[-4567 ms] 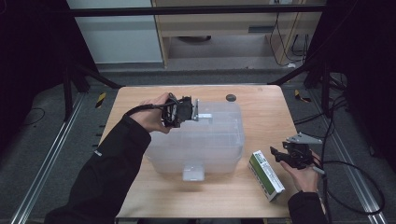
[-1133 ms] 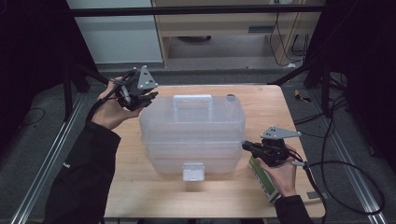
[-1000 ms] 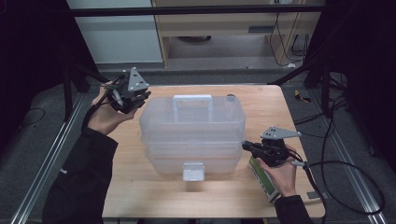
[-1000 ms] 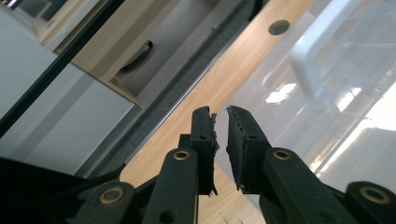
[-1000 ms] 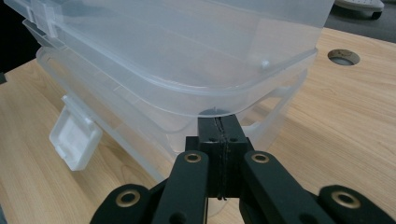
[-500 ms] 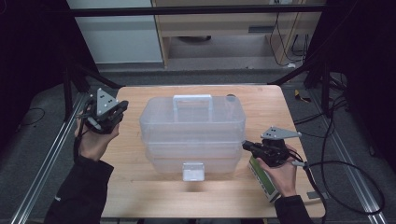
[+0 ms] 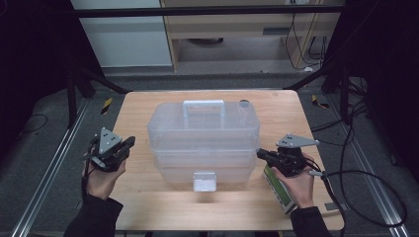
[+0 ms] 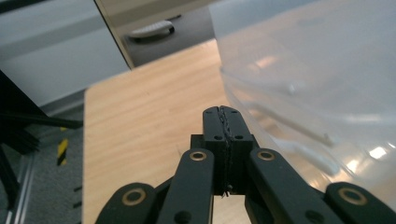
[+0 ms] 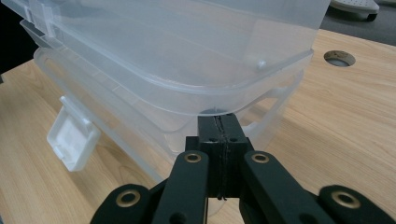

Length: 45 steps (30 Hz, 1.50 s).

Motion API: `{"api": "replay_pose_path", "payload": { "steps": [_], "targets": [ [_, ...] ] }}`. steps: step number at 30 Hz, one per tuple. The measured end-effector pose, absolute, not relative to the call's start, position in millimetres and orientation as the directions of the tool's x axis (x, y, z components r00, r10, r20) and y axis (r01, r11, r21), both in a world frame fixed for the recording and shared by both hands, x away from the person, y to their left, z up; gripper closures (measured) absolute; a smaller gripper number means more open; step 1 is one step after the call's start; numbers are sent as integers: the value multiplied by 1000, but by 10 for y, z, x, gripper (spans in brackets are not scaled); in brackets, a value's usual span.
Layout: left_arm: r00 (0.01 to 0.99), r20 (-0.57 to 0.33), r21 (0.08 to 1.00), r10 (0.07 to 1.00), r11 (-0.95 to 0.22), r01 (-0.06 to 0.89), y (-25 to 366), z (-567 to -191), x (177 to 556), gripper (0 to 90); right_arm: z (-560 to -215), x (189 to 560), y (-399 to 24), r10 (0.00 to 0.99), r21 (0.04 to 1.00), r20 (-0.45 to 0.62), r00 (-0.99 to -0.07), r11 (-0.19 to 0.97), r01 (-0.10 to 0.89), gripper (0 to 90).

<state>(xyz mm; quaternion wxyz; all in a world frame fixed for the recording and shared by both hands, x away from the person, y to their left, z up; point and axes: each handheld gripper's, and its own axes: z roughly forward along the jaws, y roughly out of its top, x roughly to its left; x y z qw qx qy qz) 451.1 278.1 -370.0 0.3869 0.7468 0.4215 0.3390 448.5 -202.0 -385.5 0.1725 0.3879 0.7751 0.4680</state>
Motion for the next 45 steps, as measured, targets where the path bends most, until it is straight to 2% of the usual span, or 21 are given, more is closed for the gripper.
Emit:
{"api": "replay_pose_path", "payload": {
  "steps": [5, 12, 20, 45],
  "targets": [
    [444, 174, 850, 879, -362, 383, 2693, -3896, 4461, 894, -3864, 4486, -2008, 765, 856, 95, -637, 263, 444, 900],
    [474, 165, 841, 865, -374, 390, 2613, -3966, 4441, 894, -3867, 4488, -2006, 765, 858, 90, -638, 265, 439, 900],
    [515, 153, 858, 843, -372, 354, 2484, -3910, 4432, 893, -3870, 4495, -2003, 764, 859, 92, -638, 264, 439, 900],
    [505, 174, 872, 845, -371, 320, 2416, -3795, 4514, 893, -3749, 4579, -1983, 778, 882, 66, -624, 248, 402, 900]
  ]
}}
